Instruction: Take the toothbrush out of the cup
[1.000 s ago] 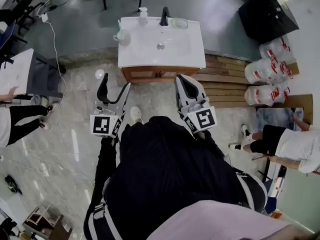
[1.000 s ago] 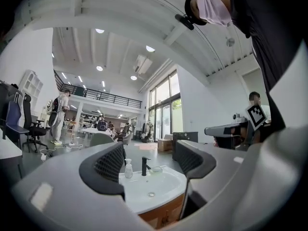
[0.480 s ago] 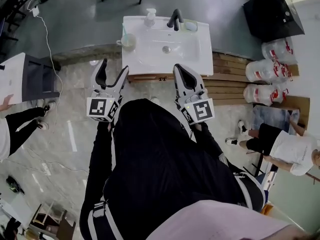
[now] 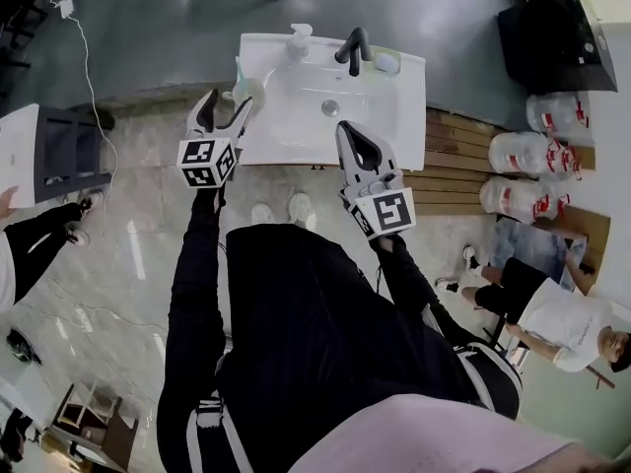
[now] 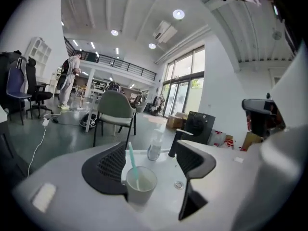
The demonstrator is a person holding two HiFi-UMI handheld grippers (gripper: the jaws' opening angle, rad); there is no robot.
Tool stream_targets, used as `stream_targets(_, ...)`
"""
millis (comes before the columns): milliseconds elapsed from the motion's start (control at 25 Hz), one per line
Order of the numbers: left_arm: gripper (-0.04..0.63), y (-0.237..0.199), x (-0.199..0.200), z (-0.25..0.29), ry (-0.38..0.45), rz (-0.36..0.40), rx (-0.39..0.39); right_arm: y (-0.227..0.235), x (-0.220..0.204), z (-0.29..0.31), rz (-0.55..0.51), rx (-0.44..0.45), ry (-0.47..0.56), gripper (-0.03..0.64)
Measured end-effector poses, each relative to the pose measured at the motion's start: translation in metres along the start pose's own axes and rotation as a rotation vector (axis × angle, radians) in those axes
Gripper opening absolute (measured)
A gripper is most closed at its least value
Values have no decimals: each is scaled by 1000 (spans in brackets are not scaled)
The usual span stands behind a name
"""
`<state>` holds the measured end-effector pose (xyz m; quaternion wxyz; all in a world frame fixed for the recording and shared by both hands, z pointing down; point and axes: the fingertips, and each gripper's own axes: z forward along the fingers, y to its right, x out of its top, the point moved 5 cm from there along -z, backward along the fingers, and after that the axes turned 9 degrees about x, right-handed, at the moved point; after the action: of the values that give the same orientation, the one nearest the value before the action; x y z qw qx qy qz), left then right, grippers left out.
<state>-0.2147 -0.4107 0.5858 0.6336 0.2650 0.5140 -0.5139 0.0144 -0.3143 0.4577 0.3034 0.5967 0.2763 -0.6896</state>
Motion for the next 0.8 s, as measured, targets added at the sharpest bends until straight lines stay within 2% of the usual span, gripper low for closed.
stream_targets(200, 331, -29, -34, 68, -170, -69, 57, 18, -26, 12, 33, 4, -33, 2)
stream_targets(400, 320, -42, -48, 102, -246, -87, 74, 31, -43, 14, 65, 3, -53, 2)
stream_targets(480, 278, -43, -51, 110, -264, -73, 69, 36, -47, 13, 74, -2, -58, 2)
stream_targets(720, 70, -33, -53, 119, -278, -7, 34, 45, -53, 6, 81, -18, -69, 2)
stream_targets(800, 55, -30, -53, 120, -281, 1, 22, 47, -53, 6, 79, -19, -69, 2)
